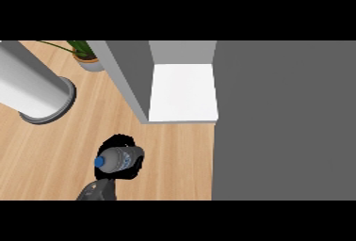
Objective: Pick up the bottled water, place it into the cabinet and close the cabinet
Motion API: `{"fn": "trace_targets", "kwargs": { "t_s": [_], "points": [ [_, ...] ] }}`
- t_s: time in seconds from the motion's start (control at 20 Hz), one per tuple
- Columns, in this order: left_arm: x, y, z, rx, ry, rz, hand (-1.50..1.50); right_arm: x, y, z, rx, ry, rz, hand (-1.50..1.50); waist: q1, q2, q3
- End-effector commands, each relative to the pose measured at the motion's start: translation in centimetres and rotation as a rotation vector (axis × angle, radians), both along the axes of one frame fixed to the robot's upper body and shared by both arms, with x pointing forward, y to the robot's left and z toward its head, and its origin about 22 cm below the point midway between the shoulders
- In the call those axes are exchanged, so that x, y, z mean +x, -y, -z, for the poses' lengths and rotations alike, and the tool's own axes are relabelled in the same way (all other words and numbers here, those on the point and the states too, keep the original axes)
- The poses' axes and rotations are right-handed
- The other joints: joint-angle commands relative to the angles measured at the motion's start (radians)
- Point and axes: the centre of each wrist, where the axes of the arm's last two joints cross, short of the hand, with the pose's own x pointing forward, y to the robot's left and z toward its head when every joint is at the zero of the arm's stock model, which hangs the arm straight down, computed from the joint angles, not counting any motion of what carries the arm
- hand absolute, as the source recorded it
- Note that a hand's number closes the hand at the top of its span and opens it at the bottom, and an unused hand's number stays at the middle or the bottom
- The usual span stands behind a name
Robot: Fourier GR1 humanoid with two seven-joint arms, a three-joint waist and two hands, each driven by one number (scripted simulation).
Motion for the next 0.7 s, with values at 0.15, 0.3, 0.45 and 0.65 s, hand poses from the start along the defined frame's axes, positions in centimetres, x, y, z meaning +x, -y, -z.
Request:
{"fn": "trace_targets", "kwargs": {
  "t_s": [0.15,0.3,0.45,0.65],
  "points": [
    [2.4,4.4,-4.3,-0.046,0.010,0.077,1.50,0.1,-0.1,-1.8,0.024,0.032,-0.007,-1.50,0.008,-0.003,-0.001],
    [2.0,6.4,-5.6,-0.022,0.012,0.085,1.50,0.0,0.7,-1.4,0.019,0.043,0.006,-1.50,0.004,-0.002,-0.001],
    [3.3,8.3,-7.6,0.100,0.061,0.051,1.50,0.0,-0.5,-3.0,0.038,0.050,0.017,-1.50,0.004,0.001,-0.002],
    [6.0,11.6,-12.6,0.150,0.077,0.077,1.50,0.9,-0.4,-1.3,0.021,0.056,0.009,-1.50,0.002,0.002,-0.001]
  ]
}}
